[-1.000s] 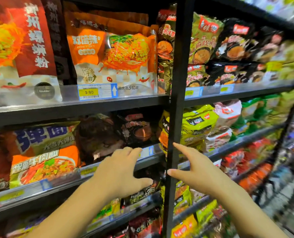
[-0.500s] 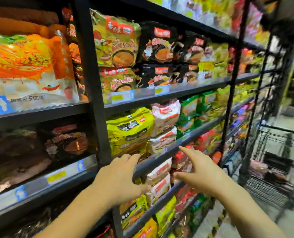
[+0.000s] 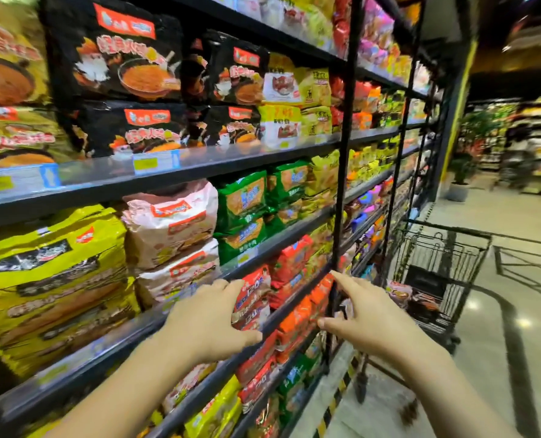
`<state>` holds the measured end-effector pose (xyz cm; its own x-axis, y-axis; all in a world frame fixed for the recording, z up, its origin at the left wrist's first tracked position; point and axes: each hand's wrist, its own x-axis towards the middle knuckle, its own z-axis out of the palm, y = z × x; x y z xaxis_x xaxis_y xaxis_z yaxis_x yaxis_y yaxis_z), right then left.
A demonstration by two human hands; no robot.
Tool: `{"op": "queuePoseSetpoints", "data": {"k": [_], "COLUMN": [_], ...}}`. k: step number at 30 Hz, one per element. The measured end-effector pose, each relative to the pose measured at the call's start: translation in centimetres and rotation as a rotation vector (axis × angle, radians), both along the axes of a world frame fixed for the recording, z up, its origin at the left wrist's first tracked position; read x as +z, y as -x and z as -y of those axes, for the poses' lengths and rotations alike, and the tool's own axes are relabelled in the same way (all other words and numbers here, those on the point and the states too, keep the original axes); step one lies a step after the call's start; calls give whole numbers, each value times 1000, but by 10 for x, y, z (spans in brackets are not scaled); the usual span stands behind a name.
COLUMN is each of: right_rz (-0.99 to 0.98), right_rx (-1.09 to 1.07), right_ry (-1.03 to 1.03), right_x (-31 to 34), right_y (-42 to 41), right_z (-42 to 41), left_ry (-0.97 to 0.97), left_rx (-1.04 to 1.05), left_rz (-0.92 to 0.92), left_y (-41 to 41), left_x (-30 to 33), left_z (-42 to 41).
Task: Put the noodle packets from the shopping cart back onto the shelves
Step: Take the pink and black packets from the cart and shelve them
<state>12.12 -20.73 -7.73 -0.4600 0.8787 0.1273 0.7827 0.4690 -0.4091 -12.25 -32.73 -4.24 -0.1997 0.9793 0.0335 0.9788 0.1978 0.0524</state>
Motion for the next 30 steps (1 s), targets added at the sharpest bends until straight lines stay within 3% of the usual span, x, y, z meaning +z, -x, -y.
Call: {"op": "queuePoseSetpoints", "data": {"k": [12, 30], "right_rz": [20, -8], "right_rx": [-325, -668], "right_ry": [128, 217], "right_x": [-35, -32], "right_y": [-110, -145], "right_z": [-97, -314], "left_ry": [75, 168], "left_rx": [-246, -540], "left_rz": [72, 133], "left_y": [-89, -135], "left_x": [-33, -70], "left_z": [-163, -494]}}
